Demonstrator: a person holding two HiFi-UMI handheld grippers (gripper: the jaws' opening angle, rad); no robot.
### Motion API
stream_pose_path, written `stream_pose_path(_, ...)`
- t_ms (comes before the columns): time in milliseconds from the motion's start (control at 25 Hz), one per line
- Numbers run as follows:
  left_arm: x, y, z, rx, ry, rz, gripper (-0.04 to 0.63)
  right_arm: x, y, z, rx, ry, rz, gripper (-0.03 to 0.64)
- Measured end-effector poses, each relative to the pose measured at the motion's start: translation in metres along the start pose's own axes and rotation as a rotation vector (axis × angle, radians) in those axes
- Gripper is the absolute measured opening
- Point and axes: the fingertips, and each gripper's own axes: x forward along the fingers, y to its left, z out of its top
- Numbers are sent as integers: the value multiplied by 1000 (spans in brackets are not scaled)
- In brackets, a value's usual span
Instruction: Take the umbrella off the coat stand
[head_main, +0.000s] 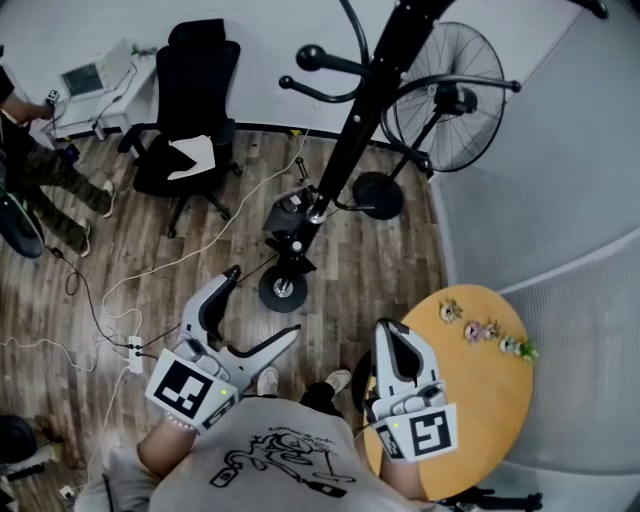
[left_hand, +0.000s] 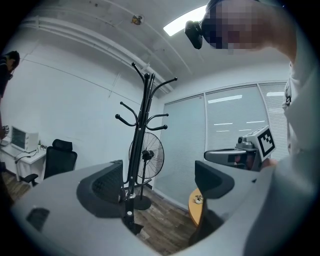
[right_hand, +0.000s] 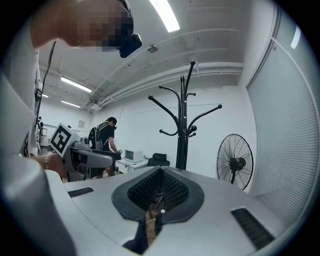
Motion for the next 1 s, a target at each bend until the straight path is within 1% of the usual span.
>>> stream_pose_path(160, 9, 0, -6, -2, 2, -1, 453, -2, -8, -3, 0, 7, -7, 15)
stream_pose_path(320, 13, 4, -22, 15, 44, 5, 453, -3, -11, -4, -3, 17, -9, 15)
stream_pose_path(440, 20, 9, -28, 20, 34, 5, 453, -3, -13, -3, -7, 16, -15, 15)
stream_pose_path(560, 27, 11, -40, 15, 40, -13, 451, -3, -14, -3, -8, 13, -20, 15)
stream_pose_path(680, 34, 14, -49, 12, 24, -26, 448, -3, -14, -2, -8, 8, -23, 15)
stream_pose_path(800, 41, 21, -68, 8, 50, -14, 448, -4, -13, -2, -6, 5, -28, 15)
stream_pose_path(880, 44, 26, -81, 20, 73, 2, 448, -5, -13, -2, -5, 4, -30, 15)
stream_pose_path(1000, 50, 33, -97, 47, 86, 12, 445, -5, -13, -2, -3, 3, -36, 15)
